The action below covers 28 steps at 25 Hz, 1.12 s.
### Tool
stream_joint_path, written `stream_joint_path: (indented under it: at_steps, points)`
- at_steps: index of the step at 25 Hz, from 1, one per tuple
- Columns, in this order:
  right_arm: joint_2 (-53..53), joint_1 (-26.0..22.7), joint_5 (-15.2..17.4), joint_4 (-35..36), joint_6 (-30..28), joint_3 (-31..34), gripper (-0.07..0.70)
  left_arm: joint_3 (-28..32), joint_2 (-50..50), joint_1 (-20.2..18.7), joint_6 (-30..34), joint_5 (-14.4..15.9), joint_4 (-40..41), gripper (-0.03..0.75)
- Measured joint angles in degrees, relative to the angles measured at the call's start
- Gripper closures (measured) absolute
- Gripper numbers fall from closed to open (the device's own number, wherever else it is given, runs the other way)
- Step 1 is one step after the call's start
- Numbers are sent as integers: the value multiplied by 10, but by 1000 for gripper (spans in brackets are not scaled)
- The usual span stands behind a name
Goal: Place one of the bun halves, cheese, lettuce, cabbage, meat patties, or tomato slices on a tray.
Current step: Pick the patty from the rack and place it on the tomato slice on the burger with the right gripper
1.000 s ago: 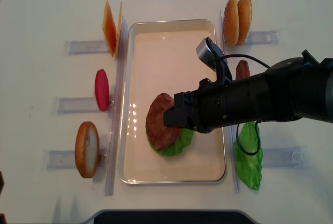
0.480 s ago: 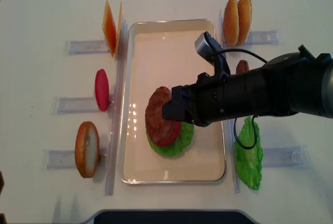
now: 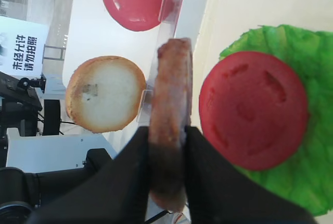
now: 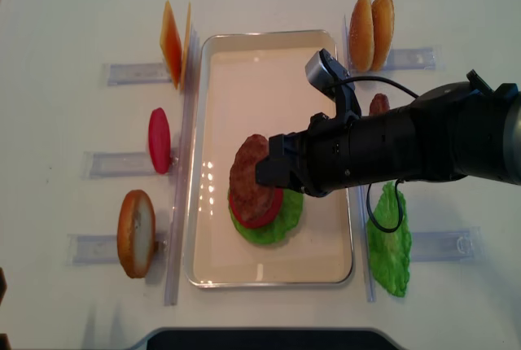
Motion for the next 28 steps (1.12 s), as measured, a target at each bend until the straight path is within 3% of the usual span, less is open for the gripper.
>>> stream_joint_path:
  at_steps: [14, 28]
  points:
    - [0, 21, -55, -3, -14, 0, 465, 0, 0, 0, 0, 0, 0, 388]
    - [0, 21, -58, -2, -25, 0, 465, 0, 0, 0, 0, 0, 0, 388]
